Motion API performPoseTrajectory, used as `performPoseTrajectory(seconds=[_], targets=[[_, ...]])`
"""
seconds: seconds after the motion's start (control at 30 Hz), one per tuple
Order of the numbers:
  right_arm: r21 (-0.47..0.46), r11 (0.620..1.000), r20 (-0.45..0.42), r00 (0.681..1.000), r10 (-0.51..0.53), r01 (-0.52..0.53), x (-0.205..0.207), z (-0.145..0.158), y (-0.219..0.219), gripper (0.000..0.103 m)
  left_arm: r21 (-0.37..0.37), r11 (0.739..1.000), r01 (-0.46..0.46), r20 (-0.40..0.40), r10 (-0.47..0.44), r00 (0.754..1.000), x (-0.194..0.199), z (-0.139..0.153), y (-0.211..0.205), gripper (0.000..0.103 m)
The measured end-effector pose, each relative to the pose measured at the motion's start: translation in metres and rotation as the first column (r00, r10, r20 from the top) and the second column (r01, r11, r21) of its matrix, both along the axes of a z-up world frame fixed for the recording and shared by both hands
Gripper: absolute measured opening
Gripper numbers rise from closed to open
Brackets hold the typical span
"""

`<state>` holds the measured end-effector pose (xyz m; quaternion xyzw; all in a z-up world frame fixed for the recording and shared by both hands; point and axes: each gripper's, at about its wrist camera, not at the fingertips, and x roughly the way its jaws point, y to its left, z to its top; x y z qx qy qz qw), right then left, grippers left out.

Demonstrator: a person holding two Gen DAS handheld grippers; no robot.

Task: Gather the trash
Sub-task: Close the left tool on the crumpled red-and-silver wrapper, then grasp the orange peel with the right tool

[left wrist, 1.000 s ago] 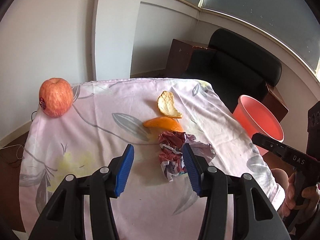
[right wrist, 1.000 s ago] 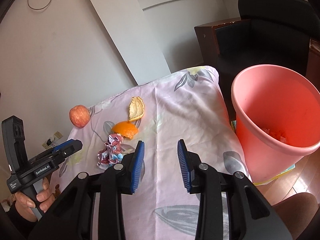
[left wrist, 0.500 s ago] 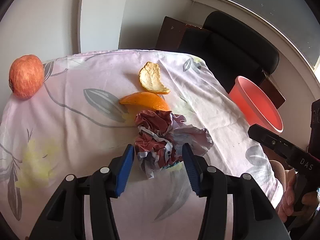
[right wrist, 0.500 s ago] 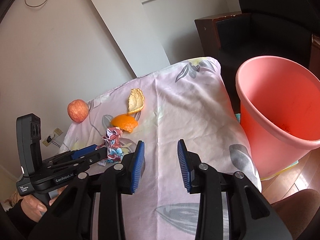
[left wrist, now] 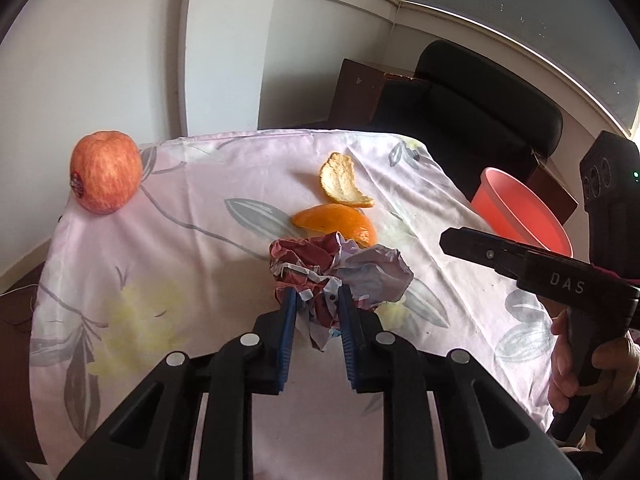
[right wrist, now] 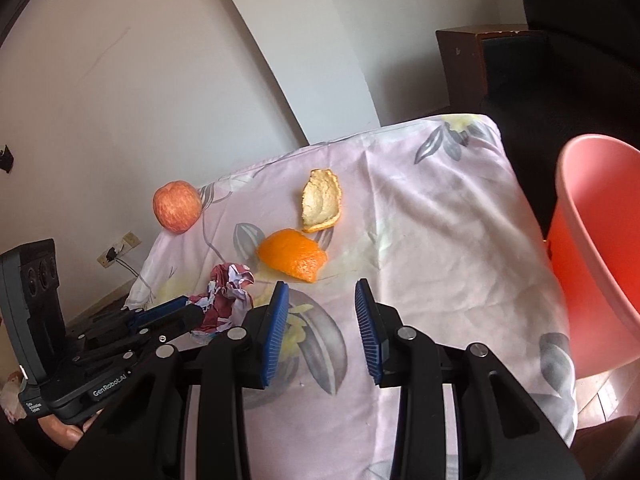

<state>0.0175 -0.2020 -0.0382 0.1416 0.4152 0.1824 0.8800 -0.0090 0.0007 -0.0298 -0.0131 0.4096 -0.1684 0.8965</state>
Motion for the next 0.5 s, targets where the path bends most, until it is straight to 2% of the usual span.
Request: performPoseTrajectory(seconds=[0.03,0.07,0.1,0.23,0.5], targets=[[-0.010,1.000,-0.004,1.000,0.017,-0.018,0.005,-0.002,0.006,0.037,0.000,1.000,-0.018,0.002,0.018,1.000,-0.001,0.001,0.007,0.020],[-0.020,0.999,-0.006,0.999,0.036,-0.037,0.009,-0.003,0.012,0.044,-0.004,0.999,-0.035,0.000,0.035,0.999,-0.001,0.002,0.013,0.020],[-0.034,0.998,-0.004,0.998,0.060,-0.060,0.015,-0.004,0.019,0.045,-0.008,0.999,-0.049,-0.003,0.049,0.999,-0.001,0.002,0.018,0.020],[-0.129,0.983,0.005,0.991,0.132,-0.130,0.032,-0.010,0.040,0.045,-0.019,0.994,-0.106,-0.022,0.105,0.994,0.000,0.001,0.037,0.020],[-0.293,0.928,-0.001,0.970,0.243,-0.233,0.049,-0.023,0.069,0.046,-0.037,0.988,-0.147,-0.053,0.145,0.988,0.006,-0.004,0.050,0.020]])
